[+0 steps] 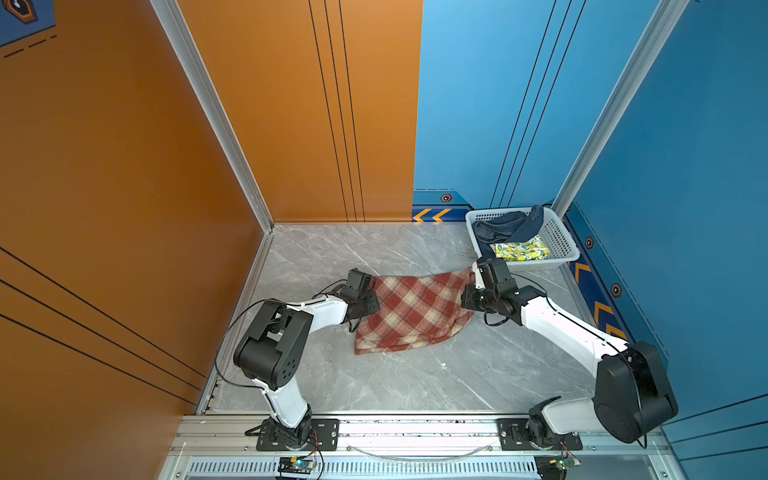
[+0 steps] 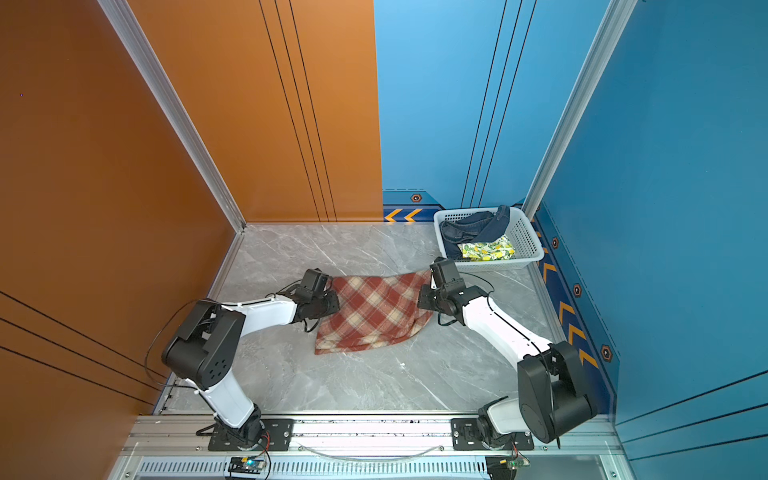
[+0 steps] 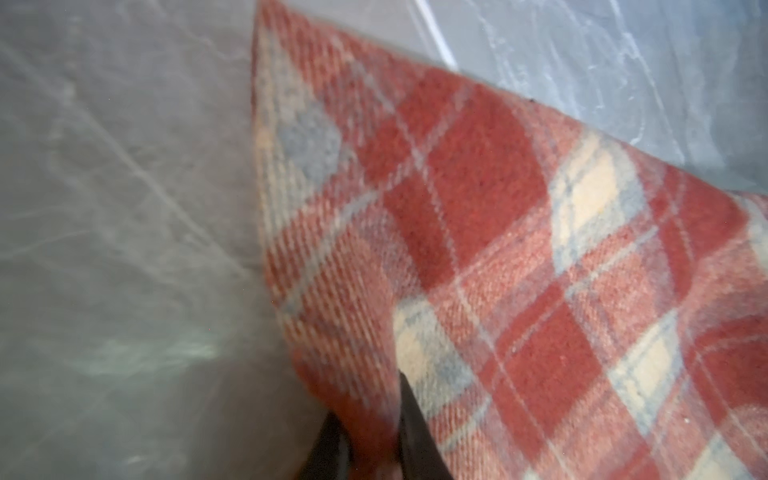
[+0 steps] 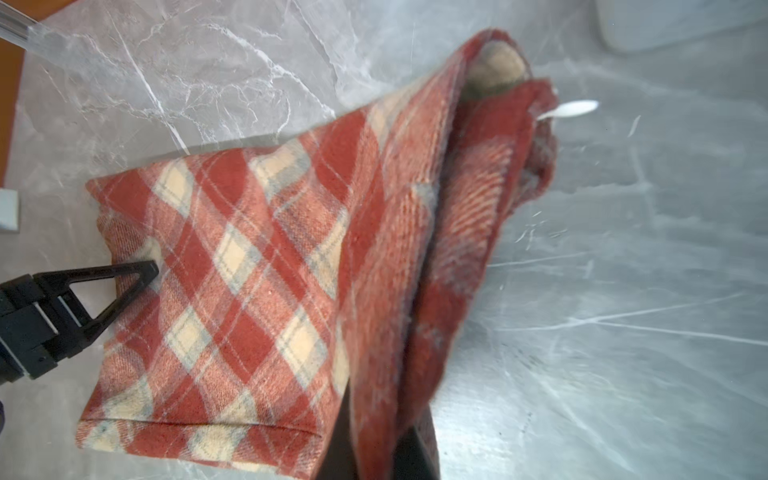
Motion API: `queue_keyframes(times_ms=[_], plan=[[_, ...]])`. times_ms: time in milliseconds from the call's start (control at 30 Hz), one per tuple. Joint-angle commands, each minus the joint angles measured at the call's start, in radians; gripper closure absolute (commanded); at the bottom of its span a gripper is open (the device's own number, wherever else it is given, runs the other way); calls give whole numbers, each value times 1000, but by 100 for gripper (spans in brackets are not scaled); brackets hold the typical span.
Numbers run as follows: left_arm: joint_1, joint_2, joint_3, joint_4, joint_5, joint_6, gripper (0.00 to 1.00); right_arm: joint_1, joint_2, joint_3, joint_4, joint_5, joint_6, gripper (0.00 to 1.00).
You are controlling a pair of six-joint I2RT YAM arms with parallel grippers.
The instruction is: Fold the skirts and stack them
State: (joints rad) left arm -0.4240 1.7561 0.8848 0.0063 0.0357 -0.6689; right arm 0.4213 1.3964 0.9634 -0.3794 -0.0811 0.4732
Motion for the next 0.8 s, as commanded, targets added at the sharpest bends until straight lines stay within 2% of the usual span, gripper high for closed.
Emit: queue_keyframes(times_ms=[0,167,233,267,333,400,433,500,767], plan=[[-30,101,-46,-110,86,-32,82,91,-13,105,-155,148,-87,100],[-38,111,-59,-71,113,-43,83,240,94,224,-124,131,-61,100],[-36,104,-64,-66,118,-41,82,289,148,250,-54,62,-24,100],[-36,101,-66,-63,119,-41,83,314,170,256,-8,11,5,97],[-32,94,-70,-56,124,-41,83,326,212,262,112,-127,76,72],[-33,91,-72,-52,130,-43,83,326,222,259,173,-173,128,48],[-33,89,-74,-47,135,-44,82,322,215,253,188,-170,139,39],[-32,85,-78,-39,146,-47,82,309,189,231,202,-153,152,30],[-55,81,-87,-5,170,-83,80,210,51,91,131,-16,174,28]])
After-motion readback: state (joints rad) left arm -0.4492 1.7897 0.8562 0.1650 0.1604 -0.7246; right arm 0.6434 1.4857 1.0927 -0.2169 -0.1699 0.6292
